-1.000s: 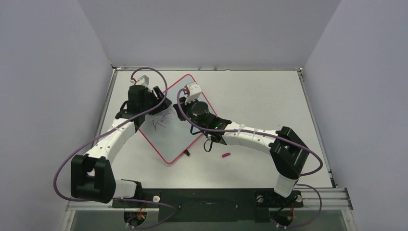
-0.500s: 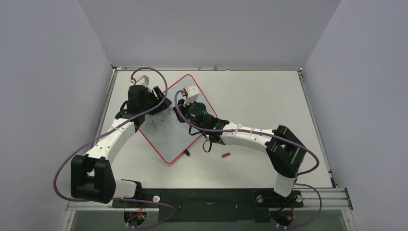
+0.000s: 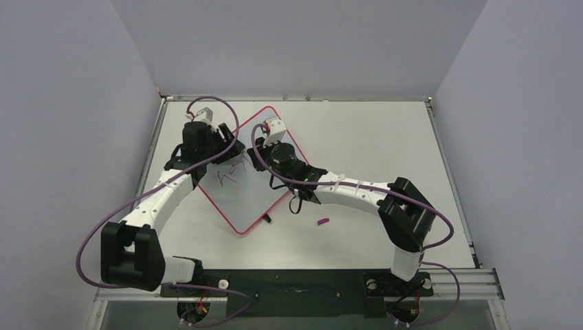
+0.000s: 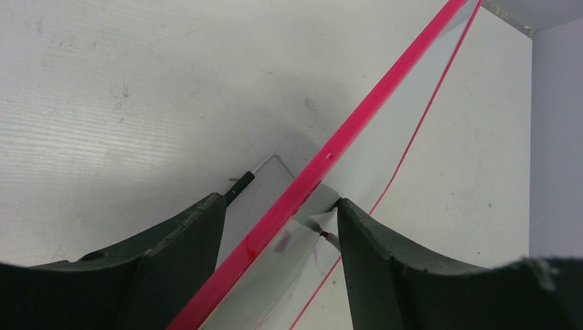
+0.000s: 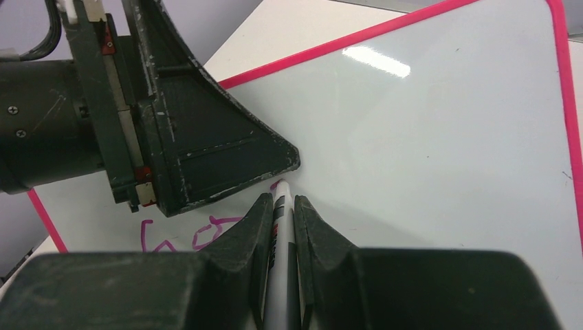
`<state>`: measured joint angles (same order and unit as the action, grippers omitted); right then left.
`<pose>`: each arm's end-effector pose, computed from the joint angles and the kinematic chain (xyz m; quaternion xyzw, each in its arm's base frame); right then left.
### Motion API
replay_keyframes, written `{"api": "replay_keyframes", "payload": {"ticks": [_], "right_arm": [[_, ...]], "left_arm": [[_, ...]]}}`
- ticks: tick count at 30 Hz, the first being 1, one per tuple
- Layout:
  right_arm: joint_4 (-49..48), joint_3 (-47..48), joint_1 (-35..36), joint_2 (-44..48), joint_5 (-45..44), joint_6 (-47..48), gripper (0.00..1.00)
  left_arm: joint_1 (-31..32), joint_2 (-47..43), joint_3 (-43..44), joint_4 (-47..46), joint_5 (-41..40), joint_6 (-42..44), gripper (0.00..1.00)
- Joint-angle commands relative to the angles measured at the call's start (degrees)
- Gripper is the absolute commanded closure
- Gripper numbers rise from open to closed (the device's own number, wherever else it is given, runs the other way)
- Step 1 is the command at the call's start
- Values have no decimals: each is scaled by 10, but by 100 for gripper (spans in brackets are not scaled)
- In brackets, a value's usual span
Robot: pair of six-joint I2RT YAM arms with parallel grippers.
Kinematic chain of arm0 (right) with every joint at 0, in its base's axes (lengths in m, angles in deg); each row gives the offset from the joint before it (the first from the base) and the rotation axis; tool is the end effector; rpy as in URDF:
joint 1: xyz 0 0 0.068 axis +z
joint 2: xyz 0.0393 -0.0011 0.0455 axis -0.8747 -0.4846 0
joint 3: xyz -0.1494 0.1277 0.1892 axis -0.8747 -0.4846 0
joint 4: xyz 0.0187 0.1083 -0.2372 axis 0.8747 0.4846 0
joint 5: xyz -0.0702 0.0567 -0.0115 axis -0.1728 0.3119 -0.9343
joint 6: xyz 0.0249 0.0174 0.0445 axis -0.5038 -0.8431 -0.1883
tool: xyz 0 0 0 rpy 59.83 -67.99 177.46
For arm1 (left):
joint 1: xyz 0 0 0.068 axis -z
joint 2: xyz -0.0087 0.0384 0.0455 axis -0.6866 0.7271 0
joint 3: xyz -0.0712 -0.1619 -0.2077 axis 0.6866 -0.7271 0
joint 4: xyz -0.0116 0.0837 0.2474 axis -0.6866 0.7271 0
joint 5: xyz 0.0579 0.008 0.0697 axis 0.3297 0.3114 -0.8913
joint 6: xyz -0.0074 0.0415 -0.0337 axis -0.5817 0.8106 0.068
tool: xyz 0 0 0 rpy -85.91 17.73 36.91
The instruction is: Write a sentence on the whiteboard
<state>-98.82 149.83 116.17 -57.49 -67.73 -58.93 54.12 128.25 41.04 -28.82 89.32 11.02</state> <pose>0.2498 0.3484 0.2762 -0.1676 0.7452 0.3492 0.5429 0.2944 -0.0610 0.2761 -0.1458 0.8585 -0.2435 0.4272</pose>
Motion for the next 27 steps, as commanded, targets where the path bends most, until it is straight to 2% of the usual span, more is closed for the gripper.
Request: {"api": "replay_keyframes", "payload": {"ticks": [1,27], "right_arm": [[-8,16,-16,-12,-6,-10,100],[-8,-58,14,38,-19,-19,100]], "left_arm": [[2,-28,23,-29,16,17,53],[2,-26,29,-30,18,15,53]]}}
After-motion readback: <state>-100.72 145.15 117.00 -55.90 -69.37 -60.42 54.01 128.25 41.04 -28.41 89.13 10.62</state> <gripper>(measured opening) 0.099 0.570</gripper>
